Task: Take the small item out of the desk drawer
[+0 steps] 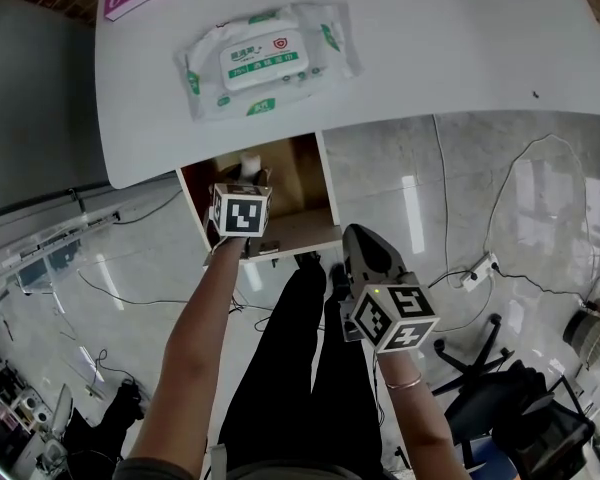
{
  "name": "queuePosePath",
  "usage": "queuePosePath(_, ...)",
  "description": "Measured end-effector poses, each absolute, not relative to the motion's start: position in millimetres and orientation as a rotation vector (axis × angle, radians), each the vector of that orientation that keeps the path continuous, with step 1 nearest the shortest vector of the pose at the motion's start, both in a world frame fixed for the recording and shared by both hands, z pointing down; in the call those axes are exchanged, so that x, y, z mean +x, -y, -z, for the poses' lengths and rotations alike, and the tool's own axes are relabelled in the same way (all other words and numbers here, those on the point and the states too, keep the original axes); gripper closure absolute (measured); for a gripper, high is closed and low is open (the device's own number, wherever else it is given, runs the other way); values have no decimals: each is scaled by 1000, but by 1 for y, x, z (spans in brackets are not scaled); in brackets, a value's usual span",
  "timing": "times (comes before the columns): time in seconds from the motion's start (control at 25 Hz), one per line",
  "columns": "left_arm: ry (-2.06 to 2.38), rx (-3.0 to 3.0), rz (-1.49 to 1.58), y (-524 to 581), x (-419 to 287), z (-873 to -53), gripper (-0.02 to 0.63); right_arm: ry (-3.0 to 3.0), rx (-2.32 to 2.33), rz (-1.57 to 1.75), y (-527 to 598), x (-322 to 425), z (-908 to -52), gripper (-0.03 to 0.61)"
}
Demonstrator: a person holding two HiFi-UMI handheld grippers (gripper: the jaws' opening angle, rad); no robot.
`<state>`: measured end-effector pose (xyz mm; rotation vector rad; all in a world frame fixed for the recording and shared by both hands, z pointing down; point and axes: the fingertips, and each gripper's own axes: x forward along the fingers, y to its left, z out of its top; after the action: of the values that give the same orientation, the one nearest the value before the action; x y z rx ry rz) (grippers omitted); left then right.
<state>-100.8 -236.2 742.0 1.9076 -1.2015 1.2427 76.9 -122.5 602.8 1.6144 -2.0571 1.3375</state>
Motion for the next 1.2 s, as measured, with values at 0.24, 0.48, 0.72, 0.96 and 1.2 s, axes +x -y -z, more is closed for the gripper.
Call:
queuePosePath(0.24, 1178, 1973, -1234, 224, -88, -720, 430, 2053, 1607, -1348, 119, 75, -600, 574)
queuePosePath(0.48, 1164, 2004, -1216, 211, -80, -700, 431, 2064, 1586, -1335, 117, 72, -592, 574)
queuePosePath(0.72, 1157, 2062, -1188, 197, -74, -670, 431, 2067, 1575, -1308, 112, 71, -582, 574)
queuePosePath(0.96, 1162, 2102, -1158, 186, -70, -643, 431, 2075, 1569, -1303, 107, 68, -571, 574)
queuePosePath(1.2, 1185, 2126, -1115, 176, -68, -614, 431, 2098, 1564, -1287, 103, 64, -557, 574)
